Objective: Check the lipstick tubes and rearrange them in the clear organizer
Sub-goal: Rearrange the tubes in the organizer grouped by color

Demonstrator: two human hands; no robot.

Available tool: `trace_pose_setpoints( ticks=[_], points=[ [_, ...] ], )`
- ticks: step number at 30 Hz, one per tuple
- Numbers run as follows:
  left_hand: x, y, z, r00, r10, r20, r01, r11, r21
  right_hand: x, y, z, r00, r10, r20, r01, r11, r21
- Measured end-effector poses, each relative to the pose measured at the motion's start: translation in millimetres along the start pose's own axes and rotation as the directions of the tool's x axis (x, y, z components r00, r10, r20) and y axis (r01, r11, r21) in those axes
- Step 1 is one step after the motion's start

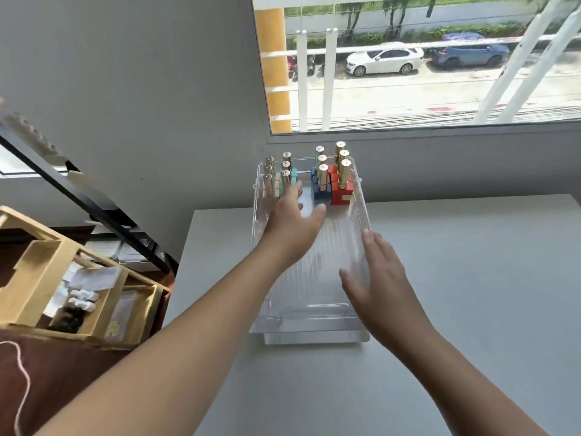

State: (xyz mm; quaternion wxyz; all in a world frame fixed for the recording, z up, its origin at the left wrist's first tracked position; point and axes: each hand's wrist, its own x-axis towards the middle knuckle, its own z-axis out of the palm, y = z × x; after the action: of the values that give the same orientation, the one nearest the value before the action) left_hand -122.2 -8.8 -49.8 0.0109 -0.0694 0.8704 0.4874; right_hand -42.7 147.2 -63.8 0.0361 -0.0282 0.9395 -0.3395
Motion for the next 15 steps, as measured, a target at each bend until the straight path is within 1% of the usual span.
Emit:
trace_pose_setpoints(
  ticks=[2,4,7,9,12,15],
  points=[
    [7,3,16,0.992,-0.111,0.062,0.110,0.994,0.017,-6,1,5,1.000,0.006,0.029,-0.008,0.997,0.075],
    [16,5,28,0.986,-0.162,0.045,0.163,0.986,-0.022,-11,0,7,1.000,0.024,0.008,-0.025,0.983,0.180],
    [26,6,40,0.993,-0.110,-0.037,0.106,0.991,-0.082,-15,1,8,0.998,0.058,0.003,-0.057,0.967,0.250],
    [33,6,47,0.992,-0.098,-0.075,0.091,0.992,-0.091,-15,3,8,0.998,0.058,0.018,-0.060,0.966,0.253],
    [41,2,54,0.988,-0.118,-0.096,0.111,0.991,-0.076,-15,4,7,0.999,0.041,0.030,-0.047,0.965,0.258],
    [45,-1,59,0.988,-0.076,-0.137,0.065,0.994,-0.083,-16,4,7,0.998,0.046,0.033,-0.053,0.964,0.262]
  ],
)
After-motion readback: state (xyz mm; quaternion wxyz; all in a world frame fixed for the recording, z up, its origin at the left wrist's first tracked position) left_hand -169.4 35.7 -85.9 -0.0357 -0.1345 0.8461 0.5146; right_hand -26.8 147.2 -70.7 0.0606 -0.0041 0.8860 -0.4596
